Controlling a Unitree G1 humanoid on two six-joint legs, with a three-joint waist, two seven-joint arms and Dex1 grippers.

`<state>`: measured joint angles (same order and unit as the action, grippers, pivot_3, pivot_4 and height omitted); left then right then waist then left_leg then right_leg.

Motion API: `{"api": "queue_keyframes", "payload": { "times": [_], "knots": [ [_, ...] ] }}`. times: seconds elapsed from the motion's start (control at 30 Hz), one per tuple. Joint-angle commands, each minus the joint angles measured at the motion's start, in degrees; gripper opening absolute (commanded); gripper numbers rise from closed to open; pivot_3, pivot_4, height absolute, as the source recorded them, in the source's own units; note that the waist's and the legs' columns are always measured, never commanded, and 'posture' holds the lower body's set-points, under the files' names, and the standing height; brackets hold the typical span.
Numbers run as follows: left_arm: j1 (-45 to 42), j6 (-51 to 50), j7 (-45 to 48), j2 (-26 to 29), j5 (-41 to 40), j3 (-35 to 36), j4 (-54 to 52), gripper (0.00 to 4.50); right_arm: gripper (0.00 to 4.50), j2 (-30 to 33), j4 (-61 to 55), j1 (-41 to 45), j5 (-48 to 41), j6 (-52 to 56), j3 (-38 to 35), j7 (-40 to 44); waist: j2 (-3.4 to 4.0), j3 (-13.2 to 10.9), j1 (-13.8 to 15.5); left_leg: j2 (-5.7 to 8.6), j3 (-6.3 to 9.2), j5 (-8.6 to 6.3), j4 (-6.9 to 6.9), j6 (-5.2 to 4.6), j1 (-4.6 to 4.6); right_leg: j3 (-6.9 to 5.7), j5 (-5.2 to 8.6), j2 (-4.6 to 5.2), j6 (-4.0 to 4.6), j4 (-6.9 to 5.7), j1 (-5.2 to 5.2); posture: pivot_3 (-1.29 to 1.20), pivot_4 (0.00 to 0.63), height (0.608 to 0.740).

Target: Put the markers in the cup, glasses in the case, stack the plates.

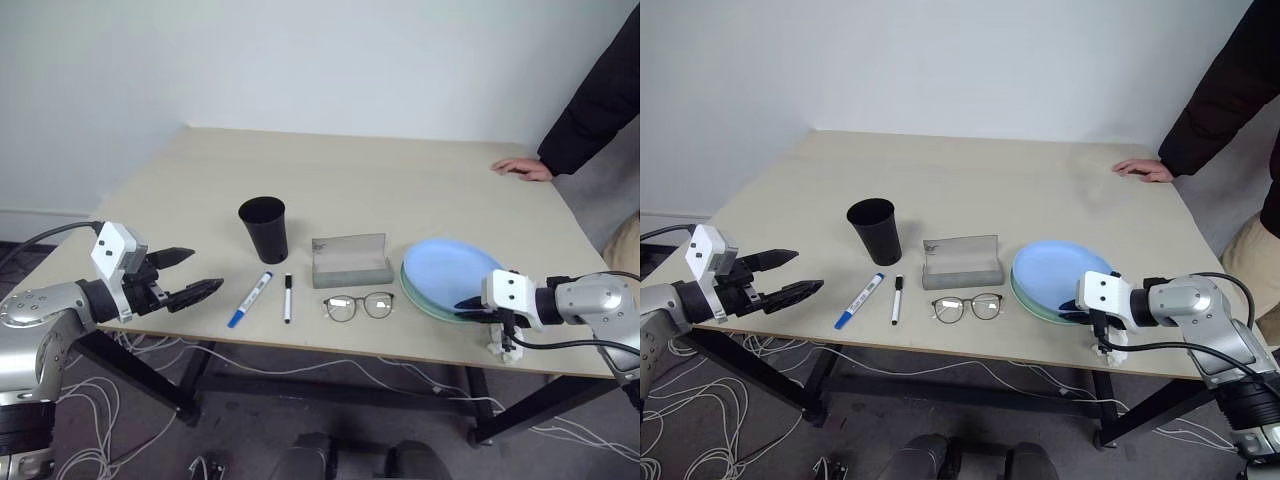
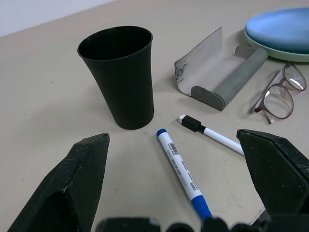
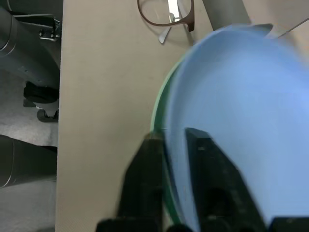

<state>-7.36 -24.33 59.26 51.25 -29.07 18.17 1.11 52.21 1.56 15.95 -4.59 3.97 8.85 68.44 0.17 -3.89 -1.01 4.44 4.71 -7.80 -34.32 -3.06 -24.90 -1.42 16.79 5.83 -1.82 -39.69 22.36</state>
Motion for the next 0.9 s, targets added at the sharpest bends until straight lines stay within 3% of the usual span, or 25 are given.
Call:
{"api": "queue_keyframes", "payload": {
  "times": [0.03, 0.27, 0.53, 0.9],
  "knots": [
    [-1.1, 0.2, -0.1, 0.4, -0.6, 1.4, -1.3, 4.50, 2.06, 0.1, -2.9, 0.6, -3.9, 2.5, -2.9, 1.2, 0.00, 0.0, 0.0, 0.00, 0.00, 0.00, 0.00, 0.00, 0.00, 0.00, 0.00, 0.00, 0.00, 0.00, 0.00, 0.00, 0.000, 0.701],
    [-1.9, 0.4, 0.1, 0.4, -0.3, 0.9, -0.6, 4.50, 4.47, 4.3, -6.3, 1.8, -14.1, 11.5, -12.0, 4.4, 0.00, 0.0, 0.0, -0.01, 0.00, 0.00, 0.00, 0.00, 0.00, 0.02, 0.00, 0.00, 0.00, -0.01, 0.00, 0.00, 0.000, 0.701],
    [-2.2, 1.0, 0.5, 0.2, 0.1, 0.5, 0.3, 4.50, 4.47, 10.1, -4.3, -6.4, -15.5, 15.2, -18.6, 5.7, -0.04, 0.0, 0.6, -0.01, -0.01, -0.01, 0.01, 0.00, -0.06, 0.03, 0.02, 0.03, 0.01, 0.06, 0.03, 0.00, 0.000, 0.701],
    [-3.6, 1.2, 1.2, 0.4, 0.6, -0.3, 1.5, 4.50, 4.47, 8.6, -5.3, -16.0, -13.4, 17.4, -19.4, 0.9, -0.04, 0.0, 1.0, -0.05, -0.01, -0.01, 0.01, 0.00, -0.10, 0.03, 0.02, 0.05, 0.02, 0.04, 0.05, 0.00, 0.000, 0.701]
  ]
}}
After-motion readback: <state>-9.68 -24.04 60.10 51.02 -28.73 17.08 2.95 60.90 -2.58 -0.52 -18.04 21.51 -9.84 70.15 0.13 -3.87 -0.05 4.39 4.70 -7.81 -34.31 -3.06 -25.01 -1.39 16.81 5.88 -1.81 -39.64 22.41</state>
